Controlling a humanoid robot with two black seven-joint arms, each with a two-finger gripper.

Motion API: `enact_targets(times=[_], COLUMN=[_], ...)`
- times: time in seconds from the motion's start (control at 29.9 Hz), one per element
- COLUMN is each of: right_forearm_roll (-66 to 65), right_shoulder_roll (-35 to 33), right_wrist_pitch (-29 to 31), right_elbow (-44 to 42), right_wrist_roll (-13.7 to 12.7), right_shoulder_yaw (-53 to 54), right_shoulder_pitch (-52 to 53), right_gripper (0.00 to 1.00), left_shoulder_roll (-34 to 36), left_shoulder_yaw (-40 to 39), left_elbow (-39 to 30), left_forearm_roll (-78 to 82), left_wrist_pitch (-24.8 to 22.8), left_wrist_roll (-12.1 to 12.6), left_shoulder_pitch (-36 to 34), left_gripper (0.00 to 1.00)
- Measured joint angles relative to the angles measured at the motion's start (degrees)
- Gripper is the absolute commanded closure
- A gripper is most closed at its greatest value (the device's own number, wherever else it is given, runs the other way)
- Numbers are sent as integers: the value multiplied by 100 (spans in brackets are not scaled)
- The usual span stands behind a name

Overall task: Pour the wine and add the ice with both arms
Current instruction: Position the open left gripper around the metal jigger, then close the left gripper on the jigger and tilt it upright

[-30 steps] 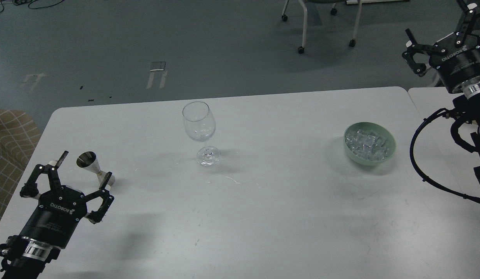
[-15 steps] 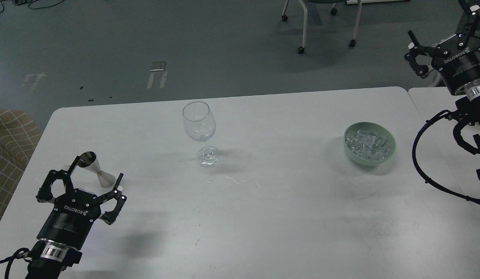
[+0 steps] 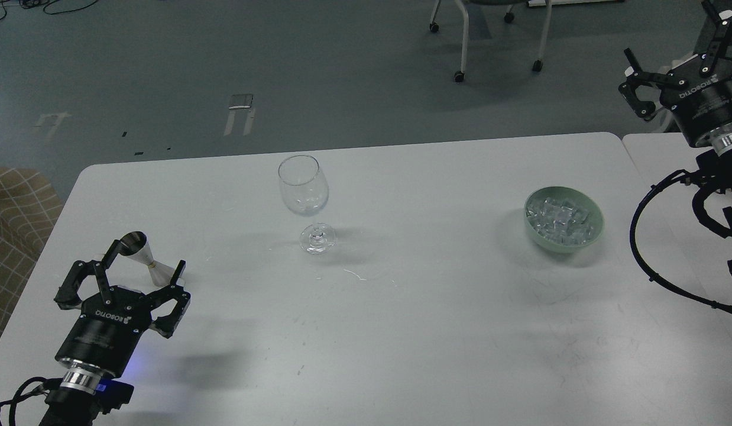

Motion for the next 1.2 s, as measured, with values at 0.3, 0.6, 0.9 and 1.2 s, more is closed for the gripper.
enact_targets(times=[0.3, 0.6, 0.9, 1.2], right_forearm_roll=[-1, -1, -1, -1], right_shoulder_roll=[-58, -103, -120, -121], right_wrist_pitch=[-34, -75, -78, -78], right_elbow=[49, 258, 265, 265], right_wrist_roll=[0, 0, 0, -4], right_shoulder_yaw=[47, 116, 149, 150], right_shoulder_pitch=[-177, -362, -426, -429], right_gripper=[0, 0, 0, 0], left_shoulder_roll=[-352, -516, -625, -833], left_shoulder_yaw=[-329, -342, -359, -348], left_elbow=[111, 257, 512, 511], left_forearm_roll=[-111, -101, -55, -41], left_wrist_pitch=[200, -29, -161, -160], left_wrist_roll=[63, 45, 18, 100], left_shoulder_pitch=[13, 18, -13, -26], left_gripper=[21, 21, 18, 18])
